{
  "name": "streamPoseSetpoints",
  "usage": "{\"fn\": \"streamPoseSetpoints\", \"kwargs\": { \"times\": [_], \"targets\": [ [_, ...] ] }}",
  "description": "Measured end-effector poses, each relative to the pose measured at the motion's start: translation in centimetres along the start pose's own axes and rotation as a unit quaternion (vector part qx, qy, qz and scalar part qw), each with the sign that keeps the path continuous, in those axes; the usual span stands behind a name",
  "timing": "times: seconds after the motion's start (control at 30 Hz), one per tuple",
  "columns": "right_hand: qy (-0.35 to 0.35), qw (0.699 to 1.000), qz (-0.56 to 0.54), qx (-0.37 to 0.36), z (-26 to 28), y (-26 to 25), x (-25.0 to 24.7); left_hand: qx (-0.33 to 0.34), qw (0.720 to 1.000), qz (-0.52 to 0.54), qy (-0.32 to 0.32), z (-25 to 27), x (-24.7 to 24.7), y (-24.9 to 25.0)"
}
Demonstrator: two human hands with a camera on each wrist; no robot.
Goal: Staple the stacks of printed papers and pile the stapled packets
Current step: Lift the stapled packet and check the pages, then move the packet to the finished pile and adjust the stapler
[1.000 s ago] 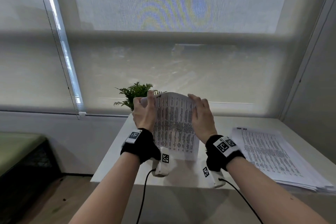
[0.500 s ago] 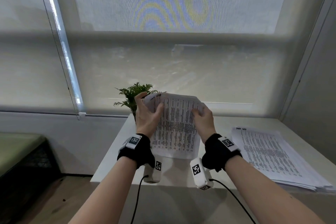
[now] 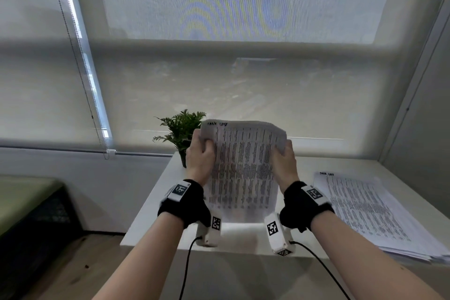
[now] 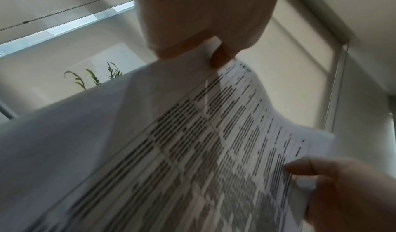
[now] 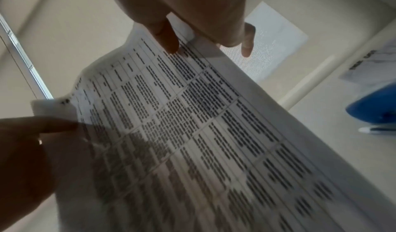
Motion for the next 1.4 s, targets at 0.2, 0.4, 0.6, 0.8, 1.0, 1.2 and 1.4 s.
{"fn": "streamPoseSetpoints", "kwargs": {
  "times": [0.2, 0.4, 0.6, 0.8, 1.0, 1.2, 1.4],
  "targets": [
    [-0.081, 0.991, 0.09, 0.052, -0.9, 5.0, 0.1, -0.212, 0.971, 0.035, -0.103, 1.1, 3.2, -6.9],
    [-0.206, 0.928, 0.292, 0.104, 0.7, 12.5, 2.4, -0.373, 0.913, -0.01, -0.164, 5.8, 4.5, -19.5],
    [-0.072, 0.862, 0.502, 0.026, -0.8, 10.4, -1.6, -0.4, 0.906, 0.013, -0.138, 6.9, 4.4, -25.1],
    [-0.099, 0.799, 0.569, 0.167, -2.1, 14.4, -4.0, -0.379, 0.917, 0.063, -0.112, 7.6, 3.8, -21.0],
    [-0.075, 0.872, 0.448, 0.183, -2.3, 14.5, -3.7, -0.351, 0.927, 0.052, -0.121, 8.0, 3.3, -20.4],
    [-0.086, 0.971, -0.079, 0.208, -3.3, 8.4, 2.1, -0.359, 0.921, 0.075, -0.131, 8.4, 3.4, -19.6],
    [-0.176, 0.953, -0.151, 0.192, -0.9, 4.3, 10.9, -0.35, 0.924, 0.078, -0.134, 8.6, 3.3, -19.0]
  ]
}}
Point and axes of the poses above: each hand's wrist, its own z-axis away from the middle knuckle, its own x-axis out of the palm, y = z × x, the point moved 8 cm from there along -z, towards the middle knuckle, and after that the axes turned 11 degrees about z, right-handed, at the moved point
